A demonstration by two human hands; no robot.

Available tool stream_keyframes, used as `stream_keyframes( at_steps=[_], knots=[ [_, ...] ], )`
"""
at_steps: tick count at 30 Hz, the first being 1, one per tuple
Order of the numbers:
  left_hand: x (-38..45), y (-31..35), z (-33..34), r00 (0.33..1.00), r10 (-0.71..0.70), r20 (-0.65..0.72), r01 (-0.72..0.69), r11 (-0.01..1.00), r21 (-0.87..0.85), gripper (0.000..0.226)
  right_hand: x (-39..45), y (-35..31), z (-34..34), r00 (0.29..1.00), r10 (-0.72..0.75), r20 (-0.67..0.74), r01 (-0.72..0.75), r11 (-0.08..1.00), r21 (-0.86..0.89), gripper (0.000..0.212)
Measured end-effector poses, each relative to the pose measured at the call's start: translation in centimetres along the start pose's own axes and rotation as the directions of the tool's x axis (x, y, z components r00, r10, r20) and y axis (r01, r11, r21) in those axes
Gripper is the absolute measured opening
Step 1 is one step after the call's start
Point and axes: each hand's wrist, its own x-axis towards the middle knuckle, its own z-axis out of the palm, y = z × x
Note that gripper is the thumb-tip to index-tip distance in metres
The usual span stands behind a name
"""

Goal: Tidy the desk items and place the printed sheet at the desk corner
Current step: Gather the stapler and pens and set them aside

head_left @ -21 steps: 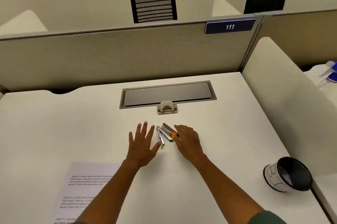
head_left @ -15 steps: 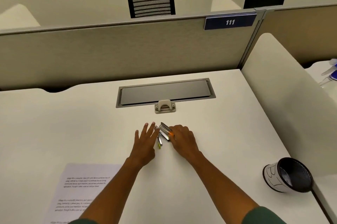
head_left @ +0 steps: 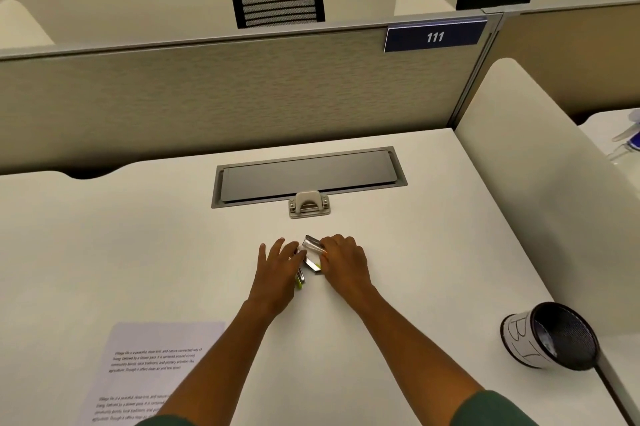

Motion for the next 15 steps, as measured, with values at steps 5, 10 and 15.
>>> stream_keyframes(
  at_steps=[5,10,15],
  knots=[
    [-0.2,0.0,-0.3,0.998,-0.01,-0.068,0.009,1.0,-0.013,0.053,-0.2,0.0,-0.4,0.999,0.049,-0.015,-0.049,0.999,-0.008,0.026],
    [-0.5,-0.5,0.0,0.999,-0.031,-0.032,0.031,0.999,-0.013,0.033,-0.6,0.2,-1.0,0.996,0.085,-0.003,-0.085,0.996,0.003,0.026],
    [-0.7,-0.3,-0.2,0.999,-0.03,-0.013,0.03,0.998,-0.05,0.018,-1.3,0.8,-1.4,0.996,0.092,-0.003,-0.092,0.995,0.045,0.035]
  ],
)
